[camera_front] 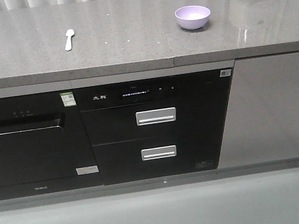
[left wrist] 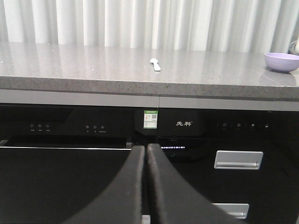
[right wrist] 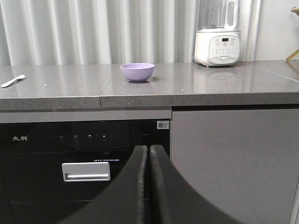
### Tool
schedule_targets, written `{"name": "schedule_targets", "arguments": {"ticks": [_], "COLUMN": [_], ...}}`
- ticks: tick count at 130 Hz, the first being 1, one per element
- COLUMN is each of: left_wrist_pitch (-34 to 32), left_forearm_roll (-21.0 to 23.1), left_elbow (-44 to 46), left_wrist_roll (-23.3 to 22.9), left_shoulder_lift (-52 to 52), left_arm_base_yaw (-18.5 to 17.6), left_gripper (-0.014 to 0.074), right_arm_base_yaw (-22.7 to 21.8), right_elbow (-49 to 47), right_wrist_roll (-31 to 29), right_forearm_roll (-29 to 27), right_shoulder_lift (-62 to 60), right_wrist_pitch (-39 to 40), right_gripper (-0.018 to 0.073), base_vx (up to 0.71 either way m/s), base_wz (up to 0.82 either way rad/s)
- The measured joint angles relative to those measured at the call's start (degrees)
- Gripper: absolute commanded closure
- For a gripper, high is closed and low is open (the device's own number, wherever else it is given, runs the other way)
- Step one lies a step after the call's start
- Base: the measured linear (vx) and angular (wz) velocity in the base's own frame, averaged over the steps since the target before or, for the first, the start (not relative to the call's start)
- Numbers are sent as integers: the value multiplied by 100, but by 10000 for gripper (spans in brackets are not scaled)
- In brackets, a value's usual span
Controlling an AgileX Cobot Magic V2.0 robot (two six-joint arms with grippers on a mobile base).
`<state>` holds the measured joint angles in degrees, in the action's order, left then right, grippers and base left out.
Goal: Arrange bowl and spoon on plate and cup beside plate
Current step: 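Approach the counter edge, aligning with the spoon and bowl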
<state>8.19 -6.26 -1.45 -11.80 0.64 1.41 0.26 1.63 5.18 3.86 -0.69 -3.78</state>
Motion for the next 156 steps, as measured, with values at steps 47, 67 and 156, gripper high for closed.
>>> {"name": "schedule_targets", "arguments": {"ticks": [47, 67, 156], "left_wrist_pitch": [0, 0, 0], "left_forearm_roll": [0, 0, 0], "left_elbow": [0, 0, 0], "left_wrist_roll": [0, 0, 0], "left_shoulder_lift": [0, 0, 0], "left_arm_base_yaw": [0, 0, 0], "left_gripper": [603, 603, 603], "right_arm_base_yaw": [0, 0, 0], "right_elbow": [0, 0, 0], "right_wrist_roll": [0, 0, 0], "right_forearm_roll": [0, 0, 0], "right_shoulder_lift": [0, 0, 0], "right_wrist_pitch": [0, 0, 0], "right_gripper": [561, 561, 561], "base_vx": [22, 22, 20], "base_wz": [-1, -2, 2]}}
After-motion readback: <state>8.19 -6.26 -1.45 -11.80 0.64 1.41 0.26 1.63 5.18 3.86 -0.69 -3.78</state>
